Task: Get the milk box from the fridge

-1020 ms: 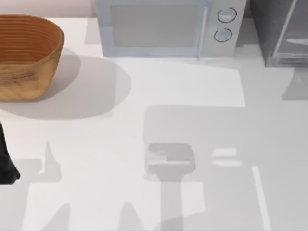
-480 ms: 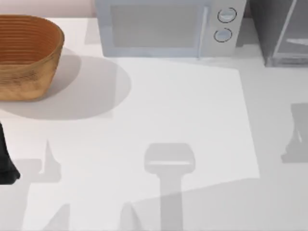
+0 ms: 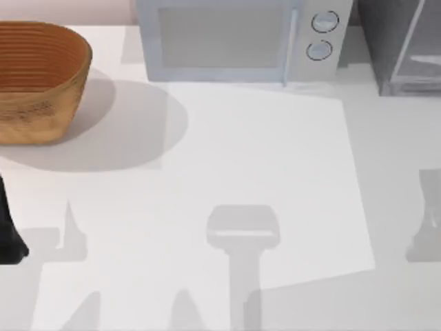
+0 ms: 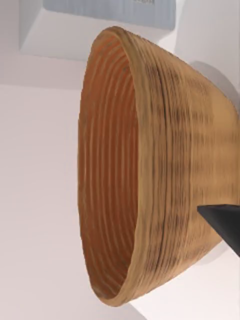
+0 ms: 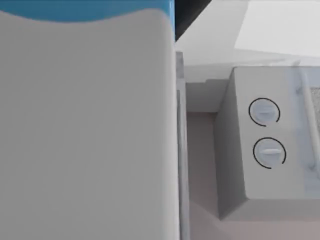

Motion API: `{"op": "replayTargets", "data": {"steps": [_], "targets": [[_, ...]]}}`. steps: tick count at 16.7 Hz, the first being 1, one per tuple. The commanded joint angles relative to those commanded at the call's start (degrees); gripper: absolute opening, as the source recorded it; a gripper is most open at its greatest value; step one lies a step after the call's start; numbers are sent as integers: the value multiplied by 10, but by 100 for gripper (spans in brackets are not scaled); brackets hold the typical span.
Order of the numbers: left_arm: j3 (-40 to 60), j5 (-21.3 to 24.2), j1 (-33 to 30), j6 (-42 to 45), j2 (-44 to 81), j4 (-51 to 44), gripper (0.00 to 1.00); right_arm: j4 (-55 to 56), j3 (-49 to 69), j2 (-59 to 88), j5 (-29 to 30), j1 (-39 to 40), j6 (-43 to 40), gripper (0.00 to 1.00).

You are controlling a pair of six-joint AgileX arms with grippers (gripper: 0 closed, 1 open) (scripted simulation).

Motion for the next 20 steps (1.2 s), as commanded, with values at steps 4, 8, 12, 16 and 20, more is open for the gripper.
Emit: {"op": "replayTargets", "data": {"steps": [4, 8, 12, 16, 20], "targets": [[0, 0, 0, 0, 0, 0, 100, 1, 1, 2, -1, -2, 1, 0], [0, 0, 0, 0, 0, 0, 100, 24, 11, 37, -1, 12, 2, 0], [0, 0, 0, 0, 0, 0, 100, 106, 49, 156, 0, 57, 4, 0], [0, 0, 0, 0, 0, 0, 100, 226, 105, 328, 0, 123, 6, 0], [0, 0, 0, 0, 0, 0, 100, 360, 167, 523, -1, 198, 7, 0]]}}
